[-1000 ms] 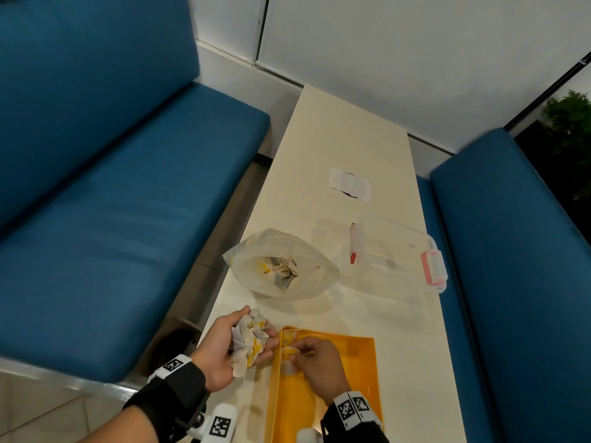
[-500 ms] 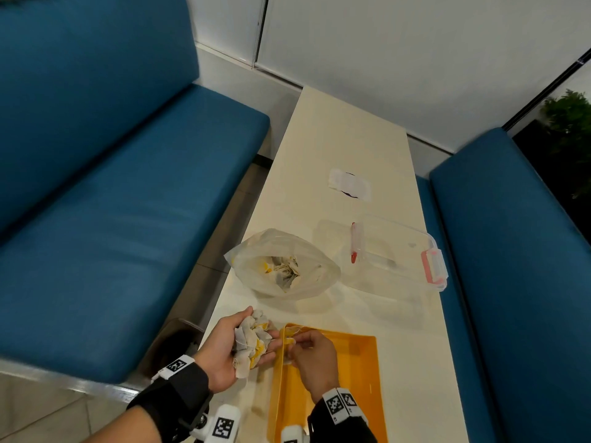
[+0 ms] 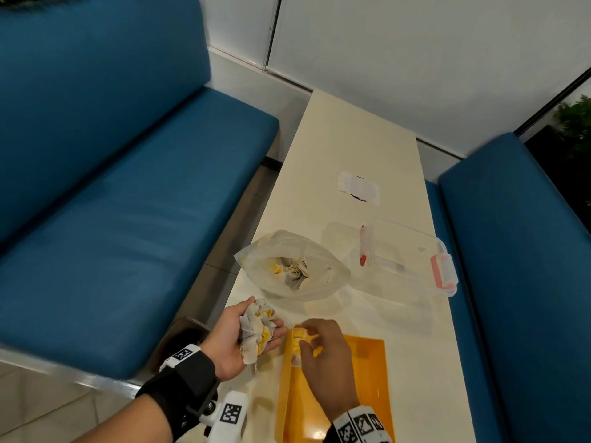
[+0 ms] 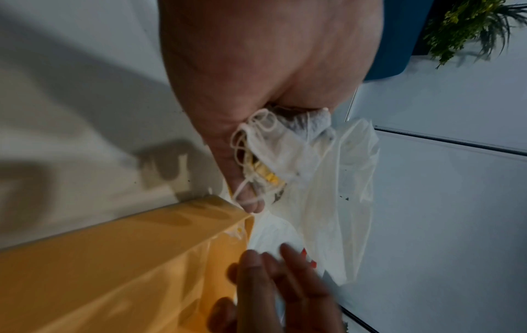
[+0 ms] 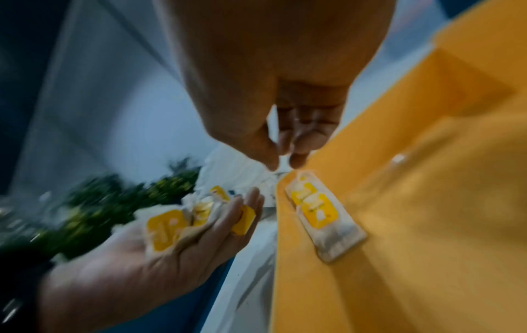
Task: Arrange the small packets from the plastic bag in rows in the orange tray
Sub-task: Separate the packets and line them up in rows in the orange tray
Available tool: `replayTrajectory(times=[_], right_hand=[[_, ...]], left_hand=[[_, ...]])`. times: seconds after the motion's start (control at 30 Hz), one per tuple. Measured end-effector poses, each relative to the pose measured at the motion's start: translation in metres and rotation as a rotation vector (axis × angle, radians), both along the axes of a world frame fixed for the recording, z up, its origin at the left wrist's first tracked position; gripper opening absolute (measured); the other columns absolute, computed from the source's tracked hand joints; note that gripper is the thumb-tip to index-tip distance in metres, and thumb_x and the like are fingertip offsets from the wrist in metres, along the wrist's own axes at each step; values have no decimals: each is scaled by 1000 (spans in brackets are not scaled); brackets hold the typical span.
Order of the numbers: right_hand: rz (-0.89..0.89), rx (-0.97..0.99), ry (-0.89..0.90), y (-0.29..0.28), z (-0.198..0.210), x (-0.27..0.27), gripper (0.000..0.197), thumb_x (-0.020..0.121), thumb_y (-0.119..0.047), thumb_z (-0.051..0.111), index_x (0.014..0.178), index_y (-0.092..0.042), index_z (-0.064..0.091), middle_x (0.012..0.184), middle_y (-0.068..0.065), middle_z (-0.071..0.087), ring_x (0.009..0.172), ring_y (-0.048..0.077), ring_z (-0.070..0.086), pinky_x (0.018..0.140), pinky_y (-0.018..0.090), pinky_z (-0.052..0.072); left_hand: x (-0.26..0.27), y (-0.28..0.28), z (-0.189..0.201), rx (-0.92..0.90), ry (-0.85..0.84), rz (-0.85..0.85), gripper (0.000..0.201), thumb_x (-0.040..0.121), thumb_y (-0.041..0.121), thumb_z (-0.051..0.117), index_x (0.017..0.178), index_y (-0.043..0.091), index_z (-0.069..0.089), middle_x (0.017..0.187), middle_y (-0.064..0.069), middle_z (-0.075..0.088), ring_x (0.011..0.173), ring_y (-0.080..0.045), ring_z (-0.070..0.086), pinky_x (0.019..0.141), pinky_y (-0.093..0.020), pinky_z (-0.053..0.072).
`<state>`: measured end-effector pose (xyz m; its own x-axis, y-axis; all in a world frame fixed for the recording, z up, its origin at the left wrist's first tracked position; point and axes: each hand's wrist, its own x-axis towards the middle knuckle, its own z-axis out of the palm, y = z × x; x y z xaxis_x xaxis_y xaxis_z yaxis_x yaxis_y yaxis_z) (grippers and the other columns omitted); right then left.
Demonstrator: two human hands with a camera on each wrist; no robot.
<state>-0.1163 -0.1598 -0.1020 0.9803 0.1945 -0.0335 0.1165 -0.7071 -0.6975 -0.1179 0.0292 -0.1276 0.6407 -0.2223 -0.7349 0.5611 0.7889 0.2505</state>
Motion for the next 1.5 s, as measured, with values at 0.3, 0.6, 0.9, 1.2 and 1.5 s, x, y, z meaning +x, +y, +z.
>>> replayTrajectory(times=[0.3, 0.6, 0.9, 1.2, 1.5], right_hand=[[775, -312, -464, 30, 19, 0, 20, 85, -16, 67, 101, -27, 66, 110, -1, 55, 95, 15, 52, 59, 24, 48], [519, 69, -165, 36, 34, 1, 12, 87, -15, 66, 95, -21, 73, 106, -11, 58, 96, 5, 59, 78, 21, 50], [7, 563, 417, 4, 54, 26, 7, 81, 1, 76, 78, -4, 73, 76, 9, 69, 60, 9, 57, 53, 18, 42], [-89, 471, 508, -25, 31, 22, 11, 91, -3, 67, 94, 5, 61, 72, 12, 65, 62, 28, 65, 44, 27, 35], [-57, 221, 592, -40, -11, 15, 7, 94, -4, 62, 90, -9, 58, 62, 5, 67, 57, 20, 66, 44, 25, 38]], left_hand=[[3, -4, 4, -10, -2, 21, 43, 100, 45, 52, 91, 8, 71, 80, -13, 72, 68, -27, 72, 60, -32, 58], [-2, 0, 5, -21, 18, 48, 41, 99, 48, 52, 93, 11, 67, 76, -9, 65, 64, -24, 64, 58, -31, 51], [-4, -1, 12, -30, -4, 56, 44, 105, 39, 44, 111, 2, 68, 103, -20, 74, 84, -34, 74, 78, -45, 62], [-3, 0, 7, -20, 14, 41, 38, 104, 40, 46, 105, 5, 60, 92, -23, 63, 89, -36, 61, 86, -43, 48], [-2, 1, -3, -10, 3, -6, 51, 104, 42, 47, 122, -3, 62, 107, -28, 66, 93, -38, 69, 73, -44, 63]])
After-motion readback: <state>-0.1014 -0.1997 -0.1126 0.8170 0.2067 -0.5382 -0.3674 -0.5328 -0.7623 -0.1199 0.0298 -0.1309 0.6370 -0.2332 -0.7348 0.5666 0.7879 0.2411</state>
